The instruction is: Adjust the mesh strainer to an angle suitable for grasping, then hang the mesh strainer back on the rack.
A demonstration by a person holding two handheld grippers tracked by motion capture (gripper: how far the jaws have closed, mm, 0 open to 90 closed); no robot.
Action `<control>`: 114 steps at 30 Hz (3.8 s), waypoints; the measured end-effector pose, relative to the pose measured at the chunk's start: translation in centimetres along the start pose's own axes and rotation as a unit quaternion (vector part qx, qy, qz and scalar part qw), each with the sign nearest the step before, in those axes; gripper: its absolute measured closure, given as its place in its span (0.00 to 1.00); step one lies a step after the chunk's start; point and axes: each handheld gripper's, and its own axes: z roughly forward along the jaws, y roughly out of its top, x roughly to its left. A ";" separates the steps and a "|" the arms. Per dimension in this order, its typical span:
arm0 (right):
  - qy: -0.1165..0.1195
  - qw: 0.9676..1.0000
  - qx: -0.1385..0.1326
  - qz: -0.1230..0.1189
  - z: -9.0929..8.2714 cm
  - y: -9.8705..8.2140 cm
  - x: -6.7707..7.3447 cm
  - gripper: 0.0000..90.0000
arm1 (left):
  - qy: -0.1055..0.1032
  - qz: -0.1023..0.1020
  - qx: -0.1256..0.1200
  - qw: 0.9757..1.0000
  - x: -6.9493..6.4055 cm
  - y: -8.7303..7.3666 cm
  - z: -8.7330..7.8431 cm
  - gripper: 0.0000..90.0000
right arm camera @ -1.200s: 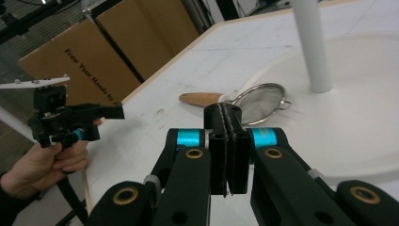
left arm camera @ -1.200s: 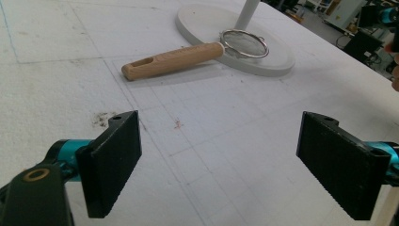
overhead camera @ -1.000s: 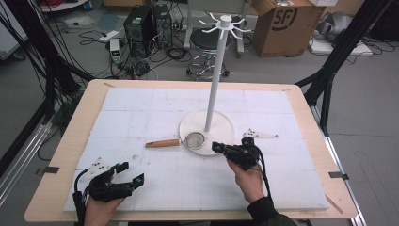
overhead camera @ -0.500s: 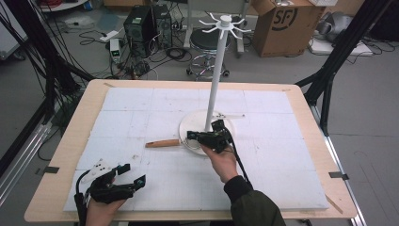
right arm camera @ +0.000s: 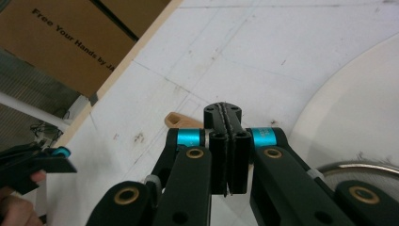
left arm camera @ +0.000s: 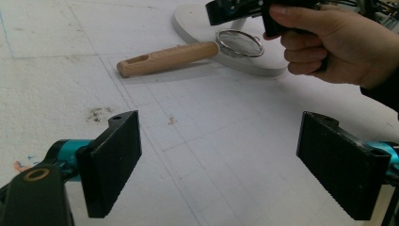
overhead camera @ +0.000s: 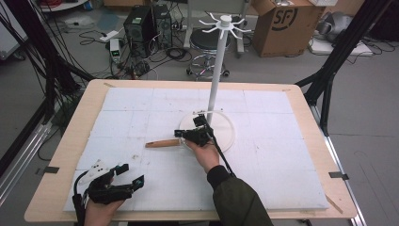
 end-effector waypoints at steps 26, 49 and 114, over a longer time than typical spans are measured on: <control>-0.079 0.995 0.066 -0.011 0.7 -1.6 -0.2 1.00 | -0.003 0.001 0.002 1.000 0.0 0.0 0.2 0.17; -0.114 0.990 0.080 0.006 -5.4 -5.5 -0.1 1.00 | -0.003 0.004 0.008 1.000 -0.4 0.0 0.8 0.17; -0.012 0.999 0.026 -0.022 -11.4 -8.5 0.5 0.43 | 0.001 0.003 0.017 1.000 -0.2 0.0 1.2 0.17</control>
